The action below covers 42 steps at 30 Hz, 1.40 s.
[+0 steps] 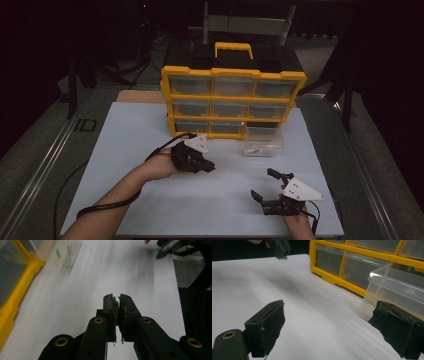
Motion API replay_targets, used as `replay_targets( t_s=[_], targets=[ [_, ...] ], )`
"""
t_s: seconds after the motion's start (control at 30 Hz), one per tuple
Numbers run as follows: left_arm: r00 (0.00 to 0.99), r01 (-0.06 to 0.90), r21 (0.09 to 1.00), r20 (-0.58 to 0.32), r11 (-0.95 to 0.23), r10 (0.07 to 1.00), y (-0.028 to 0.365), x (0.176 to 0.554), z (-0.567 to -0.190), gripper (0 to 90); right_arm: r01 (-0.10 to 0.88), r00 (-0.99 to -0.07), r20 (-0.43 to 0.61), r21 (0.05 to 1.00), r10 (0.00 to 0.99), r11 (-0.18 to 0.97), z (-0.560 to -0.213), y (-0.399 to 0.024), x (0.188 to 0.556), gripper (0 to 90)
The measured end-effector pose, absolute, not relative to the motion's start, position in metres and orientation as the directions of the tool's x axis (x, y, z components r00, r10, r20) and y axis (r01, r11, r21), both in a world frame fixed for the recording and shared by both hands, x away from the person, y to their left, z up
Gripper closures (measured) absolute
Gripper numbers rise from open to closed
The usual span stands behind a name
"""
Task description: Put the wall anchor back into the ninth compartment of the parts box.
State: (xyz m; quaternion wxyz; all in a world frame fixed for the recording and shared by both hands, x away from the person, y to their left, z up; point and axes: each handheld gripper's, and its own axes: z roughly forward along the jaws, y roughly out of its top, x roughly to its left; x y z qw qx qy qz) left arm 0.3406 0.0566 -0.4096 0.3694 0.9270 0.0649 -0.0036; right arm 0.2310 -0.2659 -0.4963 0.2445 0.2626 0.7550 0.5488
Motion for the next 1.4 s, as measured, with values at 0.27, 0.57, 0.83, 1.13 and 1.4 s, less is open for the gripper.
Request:
replay_targets(
  t_s=[0.27, 0.57, 0.83, 1.13, 1.4],
  targets=[
    [0.994, 0.1, 0.716, -0.038, -0.691, 0.105, 0.043, 0.358, -0.381, 84.7, 0.126, -0.742, -0.081, 0.958, 0.666, 0.257, -0.496, -0.267, 0.231, 10.2],
    [0.997, 0.068, 0.74, -0.019, -0.669, 0.08, 0.019, 0.373, -0.361, 84.7, 0.129, -0.742, -0.077, 0.958, 0.666, 0.255, -0.496, -0.267, 0.231, 10.2],
    [0.997, 0.049, 0.76, 0.0, -0.648, 0.075, -0.002, 0.384, -0.344, 84.7, 0.129, -0.741, -0.075, 0.959, 0.668, 0.251, -0.496, -0.267, 0.231, 10.2],
    [0.998, 0.042, 0.793, 0.001, -0.608, 0.069, -0.023, 0.397, -0.332, 84.7, 0.132, -0.743, -0.072, 0.959, 0.666, 0.252, -0.496, -0.268, 0.231, 10.2],
    [0.997, 0.047, 0.809, -0.002, -0.587, 0.077, -0.044, 0.407, -0.327, 84.7, 0.131, -0.745, -0.071, 0.959, 0.663, 0.251, -0.496, -0.268, 0.231, 10.3]
  ],
)
